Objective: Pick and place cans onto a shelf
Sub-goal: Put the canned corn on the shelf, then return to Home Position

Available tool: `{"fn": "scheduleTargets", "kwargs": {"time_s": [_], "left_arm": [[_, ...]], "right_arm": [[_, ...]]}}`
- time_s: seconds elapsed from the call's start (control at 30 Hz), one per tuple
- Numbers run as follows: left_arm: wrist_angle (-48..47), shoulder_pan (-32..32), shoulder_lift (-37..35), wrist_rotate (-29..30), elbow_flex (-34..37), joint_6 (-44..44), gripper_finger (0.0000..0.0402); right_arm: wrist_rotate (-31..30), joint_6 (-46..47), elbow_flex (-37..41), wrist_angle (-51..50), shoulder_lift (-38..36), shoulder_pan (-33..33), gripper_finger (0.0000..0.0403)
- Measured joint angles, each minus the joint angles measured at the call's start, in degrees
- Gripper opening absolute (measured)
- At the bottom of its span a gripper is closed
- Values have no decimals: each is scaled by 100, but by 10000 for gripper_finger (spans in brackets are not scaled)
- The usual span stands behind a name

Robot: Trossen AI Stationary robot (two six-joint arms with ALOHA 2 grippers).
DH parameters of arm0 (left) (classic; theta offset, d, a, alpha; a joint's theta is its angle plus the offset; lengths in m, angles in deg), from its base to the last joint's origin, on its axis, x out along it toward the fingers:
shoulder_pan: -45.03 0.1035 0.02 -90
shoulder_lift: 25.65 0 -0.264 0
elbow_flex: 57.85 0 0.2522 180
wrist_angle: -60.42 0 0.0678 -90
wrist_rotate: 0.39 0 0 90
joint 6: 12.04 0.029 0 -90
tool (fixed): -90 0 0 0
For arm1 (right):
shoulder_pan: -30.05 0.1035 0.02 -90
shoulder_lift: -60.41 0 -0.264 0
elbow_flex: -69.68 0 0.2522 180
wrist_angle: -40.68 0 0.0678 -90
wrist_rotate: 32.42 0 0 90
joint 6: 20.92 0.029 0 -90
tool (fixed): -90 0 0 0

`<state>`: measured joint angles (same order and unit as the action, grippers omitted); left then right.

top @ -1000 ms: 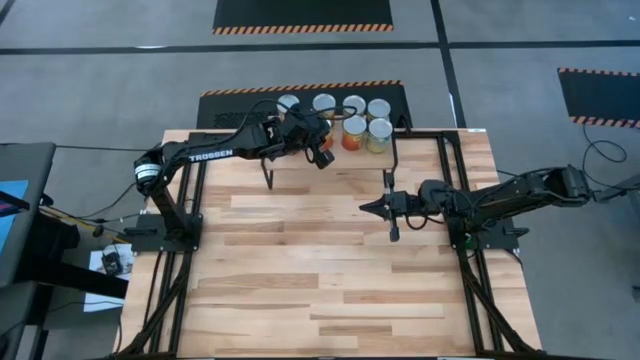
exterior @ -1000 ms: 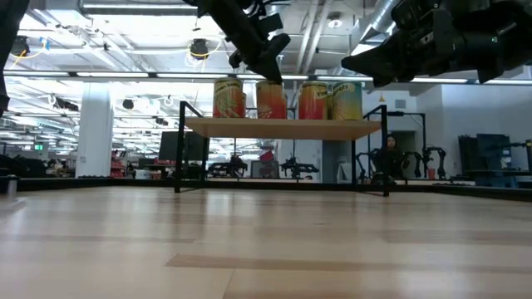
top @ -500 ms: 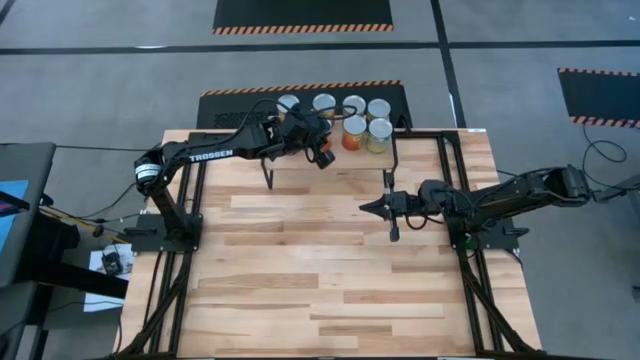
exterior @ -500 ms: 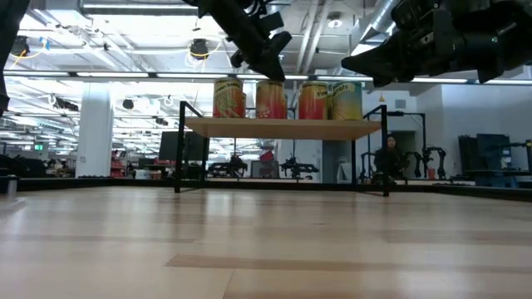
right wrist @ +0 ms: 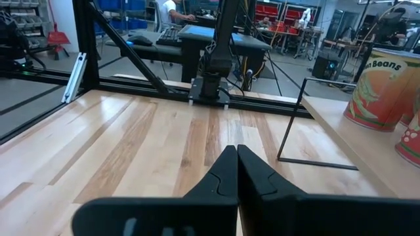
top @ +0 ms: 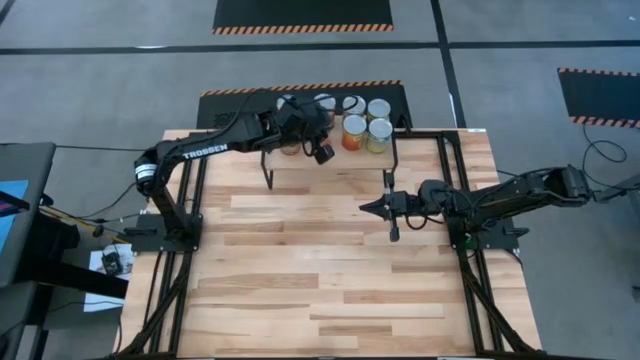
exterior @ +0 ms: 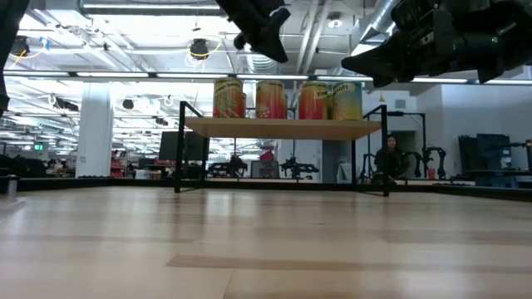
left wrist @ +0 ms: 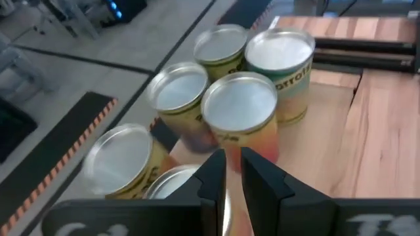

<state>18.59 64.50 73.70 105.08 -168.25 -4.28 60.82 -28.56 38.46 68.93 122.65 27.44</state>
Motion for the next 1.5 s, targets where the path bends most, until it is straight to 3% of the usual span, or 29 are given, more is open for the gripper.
{"fn": "scheduleTargets", "kwargs": {"time_s": [0.2,0.33,1.1,1.33,1.5], "left_arm": [[-744,165,27,139,-141,-92,5],[-940,269,116,124,-136,-118,3],[-558,297,358,-177,-257,-156,0],[-586,-150,-331,-534,-307,142,0],[-280,-656,-1042,-607,354,303,0]], "right_arm": [[7,57,0,-4,0,34,11],[10,57,0,11,0,110,11],[24,11,2,1,-2,96,11],[24,10,2,26,-2,114,11],[3,11,2,25,0,117,11]]}}
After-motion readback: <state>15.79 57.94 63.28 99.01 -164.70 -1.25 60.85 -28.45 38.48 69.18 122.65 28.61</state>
